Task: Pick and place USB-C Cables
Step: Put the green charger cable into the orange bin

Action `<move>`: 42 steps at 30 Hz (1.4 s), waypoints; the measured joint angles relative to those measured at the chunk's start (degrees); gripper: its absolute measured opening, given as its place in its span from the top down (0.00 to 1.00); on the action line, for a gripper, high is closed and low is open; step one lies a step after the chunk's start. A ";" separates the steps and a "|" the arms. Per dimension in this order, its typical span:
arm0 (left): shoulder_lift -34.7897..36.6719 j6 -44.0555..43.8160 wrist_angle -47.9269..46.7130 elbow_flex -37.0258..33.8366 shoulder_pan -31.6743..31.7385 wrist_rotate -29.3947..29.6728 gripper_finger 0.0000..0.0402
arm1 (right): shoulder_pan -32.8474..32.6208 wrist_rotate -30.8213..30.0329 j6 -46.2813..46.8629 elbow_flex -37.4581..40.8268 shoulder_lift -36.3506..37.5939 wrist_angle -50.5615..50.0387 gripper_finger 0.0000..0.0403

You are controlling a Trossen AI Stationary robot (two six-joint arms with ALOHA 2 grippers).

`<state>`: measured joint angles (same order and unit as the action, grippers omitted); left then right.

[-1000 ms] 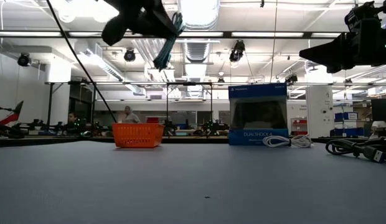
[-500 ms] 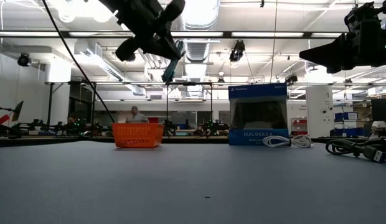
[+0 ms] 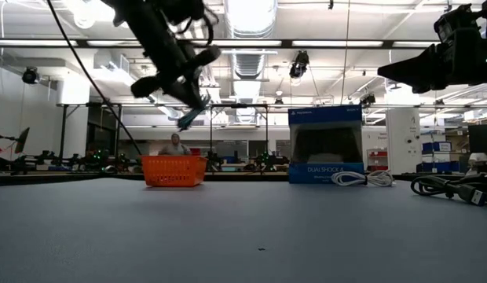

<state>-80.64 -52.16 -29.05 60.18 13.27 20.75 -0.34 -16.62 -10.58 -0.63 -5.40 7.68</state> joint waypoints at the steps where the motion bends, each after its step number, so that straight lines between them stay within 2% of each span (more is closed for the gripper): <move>1: 0.04 -0.06 -1.82 0.02 1.18 -3.68 0.96 | 0.00 0.00 -0.02 0.00 -0.01 0.00 0.98; 3: 0.07 -0.87 -6.44 0.55 3.24 -9.75 0.96 | 0.00 -0.01 0.01 0.01 -0.01 0.00 0.98; 5: 0.07 -2.01 -11.18 1.32 4.72 -12.85 0.96 | 0.00 -0.02 -0.12 0.01 -0.01 0.00 0.98; 11: -0.17 -2.99 -26.55 7.02 6.79 -15.89 0.96 | 0.00 -0.04 0.01 0.01 0.01 0.02 0.98; 15: -0.17 -4.19 -32.43 12.70 7.36 -16.13 0.96 | 0.00 -0.04 -0.01 -0.01 -0.01 -0.13 0.98; 21: -0.66 -4.52 -32.65 17.48 8.84 -15.36 0.96 | 0.00 -0.04 -0.60 0.00 0.00 -0.13 0.98; 30: -4.98 -5.34 -27.38 17.33 12.64 -16.80 0.96 | 0.00 -0.04 -1.31 -0.01 -0.01 -0.13 0.98; 42: -13.85 1.92 -23.39 17.57 19.19 -19.90 0.96 | 0.00 -0.02 -2.07 -0.01 0.01 -0.11 0.98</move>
<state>-94.49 -50.25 -52.44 77.76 32.45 0.85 -0.34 -16.64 -12.65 -0.64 -5.39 7.57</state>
